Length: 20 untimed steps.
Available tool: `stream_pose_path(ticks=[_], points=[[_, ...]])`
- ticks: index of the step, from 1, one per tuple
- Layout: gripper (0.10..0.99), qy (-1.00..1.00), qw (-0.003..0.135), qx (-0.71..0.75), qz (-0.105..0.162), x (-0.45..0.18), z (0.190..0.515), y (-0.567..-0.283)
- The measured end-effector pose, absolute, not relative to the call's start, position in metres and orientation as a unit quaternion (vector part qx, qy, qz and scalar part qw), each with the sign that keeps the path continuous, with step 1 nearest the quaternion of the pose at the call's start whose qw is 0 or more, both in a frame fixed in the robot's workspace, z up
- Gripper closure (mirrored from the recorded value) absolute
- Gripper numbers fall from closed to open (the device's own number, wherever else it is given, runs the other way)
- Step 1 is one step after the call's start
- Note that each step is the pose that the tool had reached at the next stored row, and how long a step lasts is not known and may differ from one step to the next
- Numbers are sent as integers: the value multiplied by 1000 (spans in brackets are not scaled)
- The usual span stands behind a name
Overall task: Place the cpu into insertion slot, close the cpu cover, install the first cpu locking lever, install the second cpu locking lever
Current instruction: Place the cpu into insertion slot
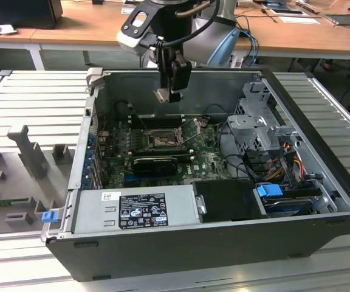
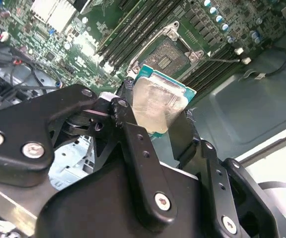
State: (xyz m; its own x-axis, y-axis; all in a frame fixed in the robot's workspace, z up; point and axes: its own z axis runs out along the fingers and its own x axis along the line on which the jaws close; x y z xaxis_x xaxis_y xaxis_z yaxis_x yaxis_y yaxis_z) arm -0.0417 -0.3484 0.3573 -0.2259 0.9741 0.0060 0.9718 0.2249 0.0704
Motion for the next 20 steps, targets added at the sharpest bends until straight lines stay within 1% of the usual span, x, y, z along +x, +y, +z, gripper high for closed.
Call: stream_pose_path(ticks=[9,20], points=[[557,718,25,695,26,-42,353,-348],[557,713,27,700,24,-42,335,-347]])
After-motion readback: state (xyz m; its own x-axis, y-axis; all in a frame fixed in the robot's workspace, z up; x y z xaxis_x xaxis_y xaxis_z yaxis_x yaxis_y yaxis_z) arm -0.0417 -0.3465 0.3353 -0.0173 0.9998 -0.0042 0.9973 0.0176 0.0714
